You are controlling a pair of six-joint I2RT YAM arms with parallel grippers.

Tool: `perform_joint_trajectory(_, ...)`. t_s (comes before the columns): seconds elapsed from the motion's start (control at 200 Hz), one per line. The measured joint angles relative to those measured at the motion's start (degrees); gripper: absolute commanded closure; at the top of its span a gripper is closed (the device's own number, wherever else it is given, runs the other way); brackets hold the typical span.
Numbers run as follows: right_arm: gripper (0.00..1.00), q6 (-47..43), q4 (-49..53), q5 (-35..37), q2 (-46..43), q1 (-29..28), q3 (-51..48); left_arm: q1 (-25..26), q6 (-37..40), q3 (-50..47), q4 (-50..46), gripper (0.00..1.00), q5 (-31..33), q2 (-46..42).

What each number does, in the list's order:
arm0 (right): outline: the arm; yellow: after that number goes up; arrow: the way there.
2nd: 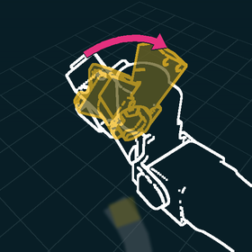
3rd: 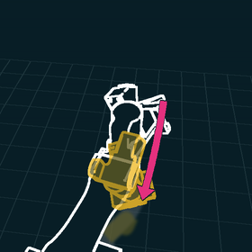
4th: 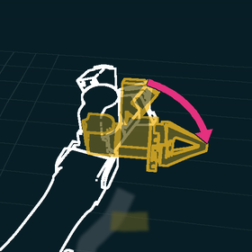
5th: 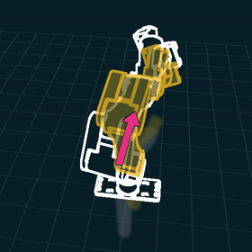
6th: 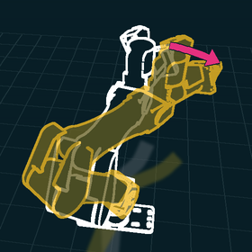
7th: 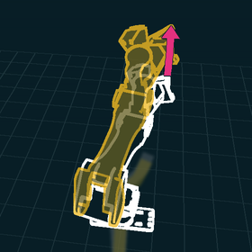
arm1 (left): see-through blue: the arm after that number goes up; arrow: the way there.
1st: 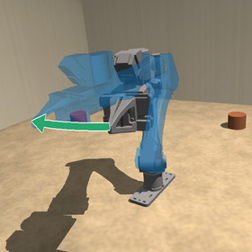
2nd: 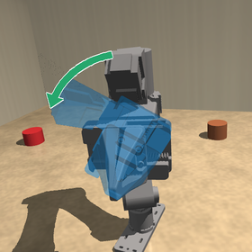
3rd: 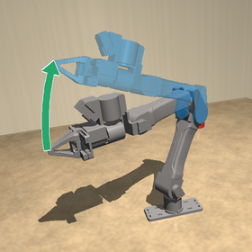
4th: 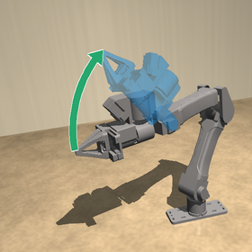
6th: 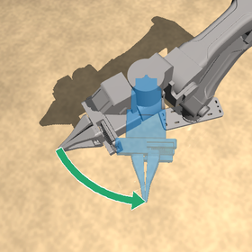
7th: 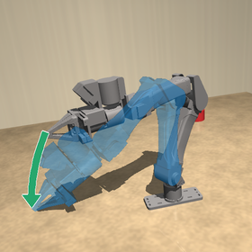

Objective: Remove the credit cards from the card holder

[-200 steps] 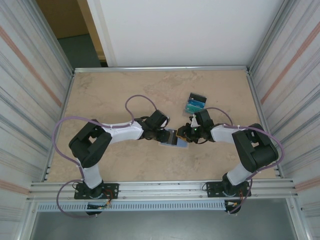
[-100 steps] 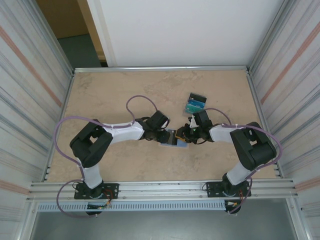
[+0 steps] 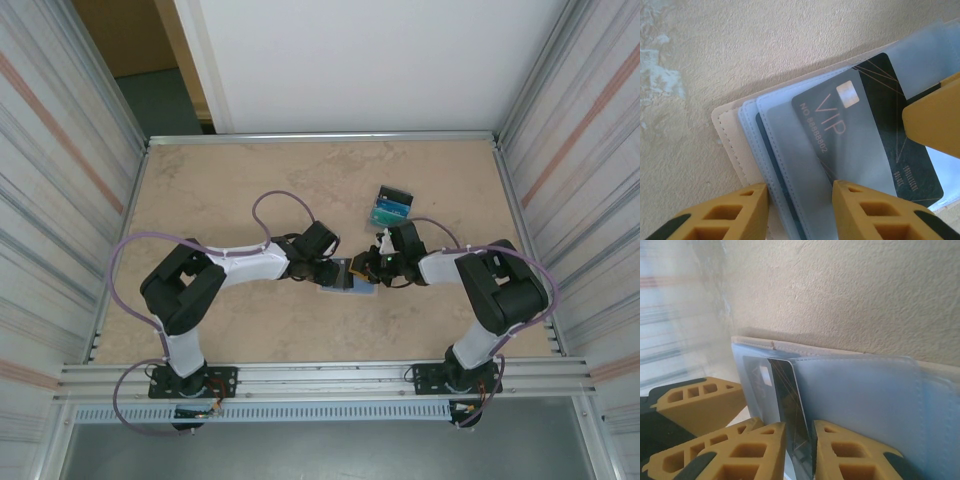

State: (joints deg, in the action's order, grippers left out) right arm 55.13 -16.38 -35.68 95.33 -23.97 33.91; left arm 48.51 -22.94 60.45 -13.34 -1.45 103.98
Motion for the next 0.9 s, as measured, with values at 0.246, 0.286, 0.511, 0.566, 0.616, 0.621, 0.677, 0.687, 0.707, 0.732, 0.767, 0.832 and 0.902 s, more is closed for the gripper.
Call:
perform_joint_trajectory(0.246,0.85,2.0,-7.9,-2.4,2.3,0.7,-1.6,0.0,-1.1,0.1,-0.5,0.64,0.3,0.0)
perform_joint_trajectory(0.286,0.85,2.5,-9.0,-3.0,2.7,0.8,-1.7,0.0,-1.2,0.1,-0.5,0.64,0.3,0.0)
perform_joint_trajectory(0.511,0.95,2.9,-10.9,-3.2,3.5,1.0,-2.1,0.0,-1.8,0.2,-0.8,0.64,0.5,0.0)
perform_joint_trajectory(0.566,0.99,2.9,-10.7,-3.2,3.6,1.1,-2.1,0.0,-1.9,0.2,-0.7,0.64,0.5,0.0)
perform_joint_trajectory(0.616,1.0,2.7,-10.5,-3.1,3.6,1.2,-2.1,0.0,-2.0,0.2,-0.7,0.64,0.5,0.0)
perform_joint_trajectory(0.621,1.0,2.7,-10.4,-3.1,3.6,1.2,-2.1,0.0,-2.0,0.2,-0.7,0.64,0.5,0.0)
perform_joint_trajectory(0.677,1.0,2.4,-10.1,-3.1,3.5,1.2,-2.1,0.0,-2.3,0.2,-0.7,0.64,0.5,0.0)
perform_joint_trajectory(0.687,1.0,2.3,-9.9,-3.0,3.5,1.2,-2.1,0.0,-2.3,0.2,-0.7,0.64,0.5,0.0)
perform_joint_trajectory(0.707,1.0,2.1,-9.6,-3.0,3.4,1.2,-2.0,0.0,-2.4,0.2,-0.7,0.64,0.6,0.0)
perform_joint_trajectory(0.732,1.0,1.6,-8.9,-3.0,3.3,1.2,-1.8,0.0,-2.5,0.2,-0.7,0.65,0.6,0.0)
perform_joint_trajectory(0.767,1.0,1.0,-7.9,-2.8,3.0,1.2,-1.6,0.0,-2.6,0.2,-0.7,0.65,0.7,0.0)
perform_joint_trajectory(0.832,1.0,-0.4,-5.1,-2.1,2.2,1.5,-1.0,0.0,-2.9,0.2,-0.5,0.66,0.6,0.0)
perform_joint_trajectory(0.902,1.0,-2.4,-1.6,-1.4,1.0,1.6,-0.2,0.0,-3.1,0.2,-0.3,0.67,0.5,0.0)
